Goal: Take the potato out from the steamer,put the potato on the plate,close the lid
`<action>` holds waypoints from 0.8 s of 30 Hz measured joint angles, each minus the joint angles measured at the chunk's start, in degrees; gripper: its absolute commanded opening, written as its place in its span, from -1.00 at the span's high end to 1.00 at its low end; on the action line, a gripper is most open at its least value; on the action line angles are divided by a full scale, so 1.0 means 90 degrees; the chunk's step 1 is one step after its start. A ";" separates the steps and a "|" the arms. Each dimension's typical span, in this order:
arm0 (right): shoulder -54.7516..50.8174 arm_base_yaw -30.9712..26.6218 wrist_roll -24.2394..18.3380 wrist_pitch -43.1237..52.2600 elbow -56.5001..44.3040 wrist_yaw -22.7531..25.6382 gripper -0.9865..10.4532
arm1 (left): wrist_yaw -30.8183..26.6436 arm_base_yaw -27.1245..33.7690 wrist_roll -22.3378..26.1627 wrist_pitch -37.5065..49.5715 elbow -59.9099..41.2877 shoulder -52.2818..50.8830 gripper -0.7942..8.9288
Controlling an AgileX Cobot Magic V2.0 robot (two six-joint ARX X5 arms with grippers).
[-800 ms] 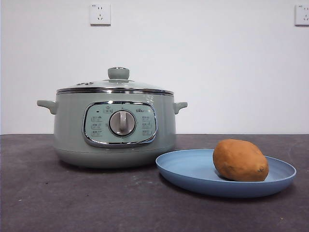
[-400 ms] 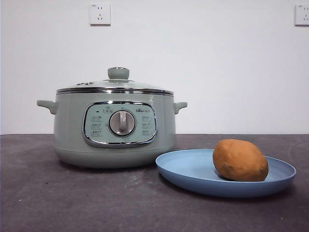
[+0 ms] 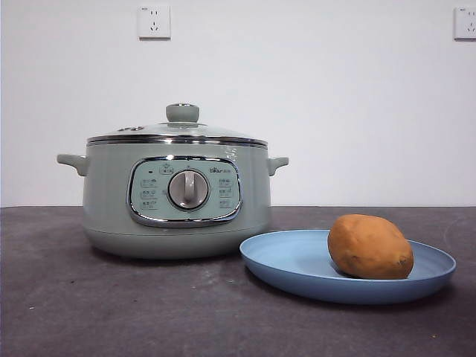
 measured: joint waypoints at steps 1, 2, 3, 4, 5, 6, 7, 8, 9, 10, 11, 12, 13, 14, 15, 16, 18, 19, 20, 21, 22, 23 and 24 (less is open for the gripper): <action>0.0000 0.0000 0.0012 -0.0070 -0.0002 0.0044 0.83 | 0.0000 0.0000 0.0002 0.0000 0.0000 0.0000 0.84; 0.0000 0.0000 0.0022 -0.0131 -0.0002 0.0049 0.83 | 0.0000 0.0000 0.0000 0.0000 0.0000 0.0000 0.84; 0.0000 0.0000 0.0024 -0.0197 -0.0002 0.0066 0.83 | 0.0000 0.0000 0.0000 0.0000 0.0000 0.0000 0.84; 0.0000 0.0000 0.0027 -0.0260 0.0000 0.0100 0.83 | 0.0000 0.0000 0.0000 0.0000 0.0000 0.0002 0.84; 0.0000 0.0000 0.0049 -0.0265 0.0000 0.0151 0.83 | 0.0000 0.0000 0.0000 0.0000 0.0000 0.0000 0.84; 0.0000 0.0000 0.0070 -0.0267 0.0000 0.0189 0.83 | 0.0000 0.0000 0.0000 0.0000 0.0000 0.0002 0.84; 0.0000 0.0000 0.0100 -0.0267 0.0000 0.0187 0.83 | 0.0000 0.0000 0.0000 0.0000 0.0000 0.0000 0.84; -0.0002 0.0000 0.0141 -0.0267 0.0000 0.0189 0.83 | 0.0000 0.0000 0.0000 0.0000 0.0000 0.0002 0.84; 0.0000 0.0000 0.0177 -0.0267 0.0000 0.0189 0.83 | 0.0000 0.0000 0.0000 0.0000 0.0000 0.0000 0.84; -0.0002 0.0000 0.0199 -0.0267 0.0000 0.0189 0.83 | 0.0000 0.0000 0.0000 0.0000 0.0000 0.0000 0.84; -0.0002 0.0000 0.0216 -0.0267 0.0000 0.0192 0.83 | 0.0000 0.0000 0.0000 0.0000 0.0000 0.0000 0.84; -0.0002 0.0000 0.0231 -0.0267 0.0000 0.0197 0.83 | 0.0000 0.0000 0.0000 0.0000 0.0000 0.0002 0.84; -0.0002 0.0000 0.0240 -0.0267 0.0000 0.0199 0.83 | 0.0000 0.0000 0.0000 0.0000 0.0000 0.0000 0.84; -0.0002 0.0000 0.0243 -0.0267 0.0000 0.0199 0.83 | 0.0000 0.0000 0.0000 0.0000 0.0000 0.0002 0.84; -0.0002 0.0000 0.0245 -0.0267 0.0000 0.0202 0.83 | 0.0000 0.0000 0.0000 0.0000 0.0000 0.0002 0.84; -0.0002 0.0000 0.0253 -0.0267 0.0000 0.0204 0.83 | 0.0000 0.0000 0.0000 0.0000 0.0000 0.0002 0.84; -0.0002 0.0000 0.0257 -0.0267 0.0000 0.0206 0.83 | 0.0000 0.0000 0.0000 0.0002 0.0000 0.0000 0.84; -0.0002 0.0000 0.0257 -0.0267 0.0000 0.0206 0.83 | 0.0000 0.0000 0.0000 0.0000 0.0000 0.0000 0.84; -0.0002 0.0000 0.0260 -0.0267 0.0000 0.0206 0.83 | 0.0000 0.0000 0.0000 0.0000 0.0000 0.0000 0.84; -0.0002 0.0000 0.0260 -0.0267 0.0000 0.0206 0.83 | 0.0000 0.0000 0.0000 0.0000 0.0000 0.0000 0.84; -0.0002 0.0000 0.0260 -0.0267 0.0000 0.0206 0.83 | 0.0000 0.0000 0.0000 0.0000 0.0000 0.0000 0.84; -0.0002 0.0000 0.0260 -0.0267 0.0000 0.0206 0.83 | 0.0000 0.0000 0.0000 0.0000 0.0000 0.0000 0.84; -0.0002 0.0000 0.0260 -0.0267 0.0000 0.0206 0.83 | 0.0000 0.0000 0.0000 0.0000 0.0000 0.0002 0.84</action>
